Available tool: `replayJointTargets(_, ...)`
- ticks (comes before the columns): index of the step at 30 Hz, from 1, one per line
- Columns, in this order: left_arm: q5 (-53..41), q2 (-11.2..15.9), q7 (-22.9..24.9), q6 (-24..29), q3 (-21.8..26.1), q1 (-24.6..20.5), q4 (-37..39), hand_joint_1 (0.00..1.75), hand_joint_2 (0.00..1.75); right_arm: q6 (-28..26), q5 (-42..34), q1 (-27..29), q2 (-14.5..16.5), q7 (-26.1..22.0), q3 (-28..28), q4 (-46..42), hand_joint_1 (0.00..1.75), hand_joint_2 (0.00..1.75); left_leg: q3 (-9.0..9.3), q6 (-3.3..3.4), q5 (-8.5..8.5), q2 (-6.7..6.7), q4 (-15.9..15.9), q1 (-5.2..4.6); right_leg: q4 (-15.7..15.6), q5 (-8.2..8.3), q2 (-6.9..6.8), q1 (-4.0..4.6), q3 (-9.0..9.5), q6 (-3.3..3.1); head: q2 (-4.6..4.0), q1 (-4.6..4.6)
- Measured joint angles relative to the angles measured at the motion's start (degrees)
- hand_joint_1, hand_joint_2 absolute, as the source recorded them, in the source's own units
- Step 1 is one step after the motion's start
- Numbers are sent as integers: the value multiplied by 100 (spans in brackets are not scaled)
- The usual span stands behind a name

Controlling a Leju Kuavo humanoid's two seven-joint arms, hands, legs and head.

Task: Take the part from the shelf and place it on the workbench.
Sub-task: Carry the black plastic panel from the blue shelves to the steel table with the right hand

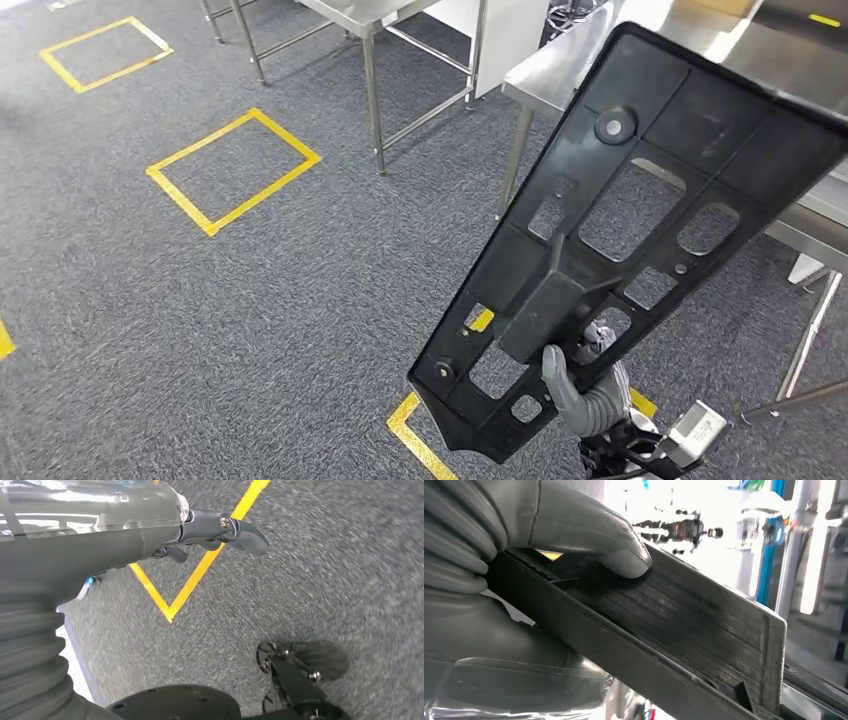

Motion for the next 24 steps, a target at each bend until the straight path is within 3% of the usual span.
replayJointTargets(3, -81, 37, 76, -56, -87, -14, 2, 0, 175, -40, -8, 170, 17, -39, -17, -26, 175, 175, -430, -72, -576, -255, 1074, 39, -6, 22, 152, -15, -11, -43, 0, -1)
replayJointTargets(4, -101, 49, 95, -65, -114, -22, 3, 0, 175, -46, -8, 212, 22, -43, -20, -27, 175, 175, -550, -85, -667, -276, 1366, 45, -3, 24, 211, -15, -12, -44, 0, 0)
replayJointTargets(5, -121, 60, 109, -70, -144, -28, 3, 0, 175, -48, -8, 248, 23, -48, -21, -27, 175, 175, -584, -91, -641, -288, 1461, 52, 2, 24, 278, -17, -9, -42, 0, 0)
replayJointTargets(6, -134, 68, 116, -74, -173, -19, 3, 0, 175, -49, -8, 273, 24, -55, -22, -27, 175, 175, -510, -91, -499, -300, 1314, 63, 10, 24, 353, -20, -5, -38, 0, -1)
replayJointTargets(7, -144, 77, 111, -78, -196, -5, 3, 0, 175, -49, -8, 287, 26, -63, -22, -27, 175, 175, -353, -88, -280, -346, 969, 80, 20, 23, 431, -24, -1, -29, 0, -1)
replayJointTargets(9, -163, 89, 69, -86, -229, 12, 3, 0, 175, -50, -13, 290, 34, -81, -25, -26, 175, 175, -12, -70, 51, -571, 195, 117, 52, 23, 570, -21, -19, 16, 0, 0)
replayJointTargets(11, -181, 95, 6, -96, -264, 4, 2, 0, 175, -45, -17, 286, 46, -94, -26, -24, 175, 175, 108, -25, 109, -719, -119, 120, 72, 48, 673, -19, -77, 96, 0, 0)
replayJointTargets(13, -190, 94, -56, -104, -300, -11, 2, 0, 175, -44, 0, 288, 55, -109, -26, -22, 175, 175, 96, 48, 128, -639, -148, 114, 70, 82, 757, -28, -131, 176, 0, 0)
replayJointTargets(15, -171, 92, -108, -110, -317, -19, 1, 0, 175, -49, 37, 287, 61, -120, -26, -22, 175, 175, 91, 135, 171, -521, -192, 124, 217, -29, 617, -21, -213, 224, 0, 1)
replayJointTargets(17, -136, 93, -147, -116, -319, -14, 1, 0, 175, -50, 63, 279, 64, -125, -26, -22, 175, 175, 78, 197, 194, -393, -213, 107, 793, -376, 333, -16, -471, 251, 0, 1)
replayJointTargets(19, -106, 96, -189, -118, -319, -3, 2, 0, 175, -50, 80, 273, 64, -125, -26, -21, 175, 175, 58, 217, 196, -261, -209, 72, 1507, -683, 208, -26, -781, 268, 0, 1)
replayJointTargets(20, -96, 95, -213, -119, -319, -2, 1, 0, 175, -50, 90, 272, 64, -124, -26, -20, 175, 175, 54, 220, 195, -197, -208, 60, 1657, -701, 188, -27, -832, 269, 0, 1)
replayJointTargets(21, -91, 91, -242, -119, -319, -6, 1, 0, 175, -50, 100, 266, 64, -123, -26, -19, 175, 175, 55, 221, 193, -137, -206, 52, 1582, -614, 171, -26, -770, 263, 0, 1)
replayJointTargets(22, -88, 86, -268, -119, -319, -13, 1, 0, 175, -50, 113, 256, 64, -123, -26, -19, 175, 175, 62, 219, 190, -82, -206, 45, 1284, -445, 139, -22, -595, 248, 0, 1)
replayJointTargets(24, -84, 70, -319, -132, -319, -31, 1, 0, 175, -51, 143, 215, 64, -121, -26, -20, 175, 175, 82, 199, 175, 11, -199, 18, 472, -144, -56, 15, -151, 195, 0, 1)
